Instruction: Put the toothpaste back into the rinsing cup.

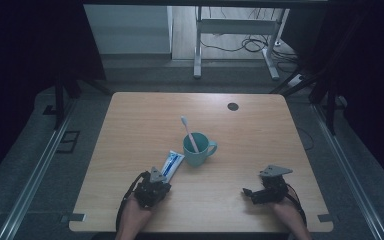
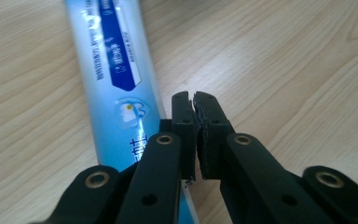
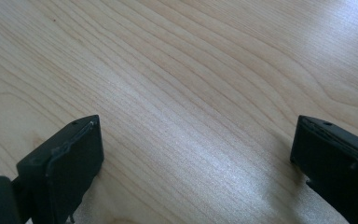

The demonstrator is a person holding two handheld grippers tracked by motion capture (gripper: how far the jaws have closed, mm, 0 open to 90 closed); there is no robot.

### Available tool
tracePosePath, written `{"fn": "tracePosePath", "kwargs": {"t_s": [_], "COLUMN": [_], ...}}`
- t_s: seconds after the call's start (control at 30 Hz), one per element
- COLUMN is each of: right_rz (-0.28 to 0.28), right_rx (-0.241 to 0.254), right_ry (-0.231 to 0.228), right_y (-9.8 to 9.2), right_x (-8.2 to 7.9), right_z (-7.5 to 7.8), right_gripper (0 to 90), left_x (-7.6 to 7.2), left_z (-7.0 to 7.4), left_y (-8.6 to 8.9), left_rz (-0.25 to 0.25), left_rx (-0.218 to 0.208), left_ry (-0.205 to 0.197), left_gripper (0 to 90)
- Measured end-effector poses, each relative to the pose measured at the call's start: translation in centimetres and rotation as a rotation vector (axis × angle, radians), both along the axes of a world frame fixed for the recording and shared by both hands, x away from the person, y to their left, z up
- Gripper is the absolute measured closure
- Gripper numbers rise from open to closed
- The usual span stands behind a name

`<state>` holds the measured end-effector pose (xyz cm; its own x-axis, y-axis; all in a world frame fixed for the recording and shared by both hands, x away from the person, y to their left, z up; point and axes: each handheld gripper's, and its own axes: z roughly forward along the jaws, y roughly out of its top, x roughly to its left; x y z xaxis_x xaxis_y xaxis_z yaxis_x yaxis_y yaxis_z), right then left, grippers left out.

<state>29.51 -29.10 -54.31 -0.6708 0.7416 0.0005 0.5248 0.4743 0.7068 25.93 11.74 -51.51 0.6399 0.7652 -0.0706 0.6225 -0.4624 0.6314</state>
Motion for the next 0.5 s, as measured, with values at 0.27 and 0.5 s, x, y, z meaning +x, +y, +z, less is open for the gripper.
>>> {"fn": "tracePosePath", "kwargs": {"t_s": [0.27,0.5], "right_rz": [0.000,0.000], "right_rx": [0.000,0.000], "right_ry": [0.000,0.000], "right_y": [0.0,0.0], "right_x": [0.0,0.0], "right_z": [0.0,0.0], "right_gripper": [2.2,2.3], "left_x": [0.3,0.3], "left_z": [0.0,0.2], "left_y": [1.2,1.5], "left_rz": [0.036,0.040], "left_rx": [0.016,0.015], "left_ry": [-0.007,-0.007], "left_gripper": [86.2,82.5]}}
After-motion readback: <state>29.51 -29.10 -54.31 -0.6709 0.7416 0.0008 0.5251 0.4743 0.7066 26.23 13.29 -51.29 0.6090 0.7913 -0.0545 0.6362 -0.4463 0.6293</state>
